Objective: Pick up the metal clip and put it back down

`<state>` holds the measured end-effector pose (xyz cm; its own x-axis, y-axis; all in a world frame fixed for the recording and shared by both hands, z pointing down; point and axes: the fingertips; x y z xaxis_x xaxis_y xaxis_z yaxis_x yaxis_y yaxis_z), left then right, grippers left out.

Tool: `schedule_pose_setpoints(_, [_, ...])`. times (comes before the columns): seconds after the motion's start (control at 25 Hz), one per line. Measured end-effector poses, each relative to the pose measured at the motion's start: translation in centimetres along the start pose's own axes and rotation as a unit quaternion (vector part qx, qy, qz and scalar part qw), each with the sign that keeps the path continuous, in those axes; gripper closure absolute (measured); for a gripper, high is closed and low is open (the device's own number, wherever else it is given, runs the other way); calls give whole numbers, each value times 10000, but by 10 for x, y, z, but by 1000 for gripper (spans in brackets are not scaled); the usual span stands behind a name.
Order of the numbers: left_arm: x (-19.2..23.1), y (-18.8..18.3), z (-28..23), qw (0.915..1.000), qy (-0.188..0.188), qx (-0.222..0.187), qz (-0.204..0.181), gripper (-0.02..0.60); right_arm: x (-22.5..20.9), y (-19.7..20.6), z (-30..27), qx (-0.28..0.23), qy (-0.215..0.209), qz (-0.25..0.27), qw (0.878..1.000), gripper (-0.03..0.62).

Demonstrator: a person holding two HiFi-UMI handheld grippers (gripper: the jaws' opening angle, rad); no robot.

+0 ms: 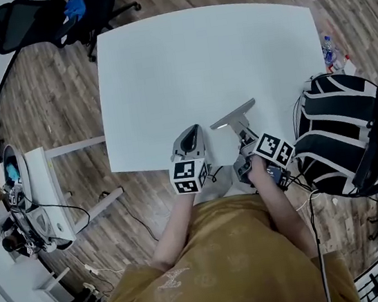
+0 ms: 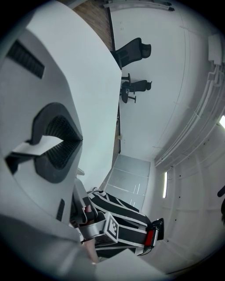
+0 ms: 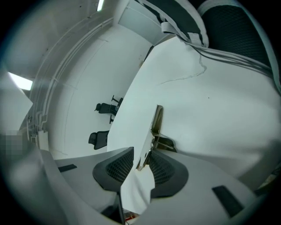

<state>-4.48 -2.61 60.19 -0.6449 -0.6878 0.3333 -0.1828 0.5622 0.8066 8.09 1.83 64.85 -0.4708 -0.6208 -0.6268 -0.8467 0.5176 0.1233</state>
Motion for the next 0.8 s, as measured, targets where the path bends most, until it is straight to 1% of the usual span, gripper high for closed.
schedule_pose_setpoints(0.08, [2, -1, 1, 10000, -28, -22, 13, 575, 1, 5, 2, 102, 14, 61, 9999, 470])
schedule_pose_setpoints(0.2, [4, -3, 3, 9999, -71, -70, 25, 575, -8, 10, 5, 114, 346, 436, 9984, 470])
schedule_pose_setpoints(0.32, [5, -4, 4, 9999, -96, -101, 31, 575, -17, 8, 11, -9, 703, 1113, 9913, 470])
schedule_pose_setpoints(0.4, [5, -4, 4, 9999, -112, -105, 40, 575, -18, 4, 15, -138, 844, 1513, 9848, 470])
schedule_pose_setpoints(0.64, [2, -11, 4, 9998, -103, -171, -6, 575, -17, -5, 27, -448, 980, 1992, 9740, 470])
schedule_pose_setpoints(0.8, [1, -18, 4, 9997, -98, -227, -44, 575, -7, -9, 37, -613, 855, 2163, 9706, 470])
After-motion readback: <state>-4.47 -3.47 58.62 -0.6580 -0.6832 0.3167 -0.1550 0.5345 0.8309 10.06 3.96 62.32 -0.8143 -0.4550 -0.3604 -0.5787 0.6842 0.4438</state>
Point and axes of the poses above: the fingertips, and each gripper's own axes: z backward along the fingers, x to its left, y out of its underside, and after that the axes turned 15 degrees about y, right-handed
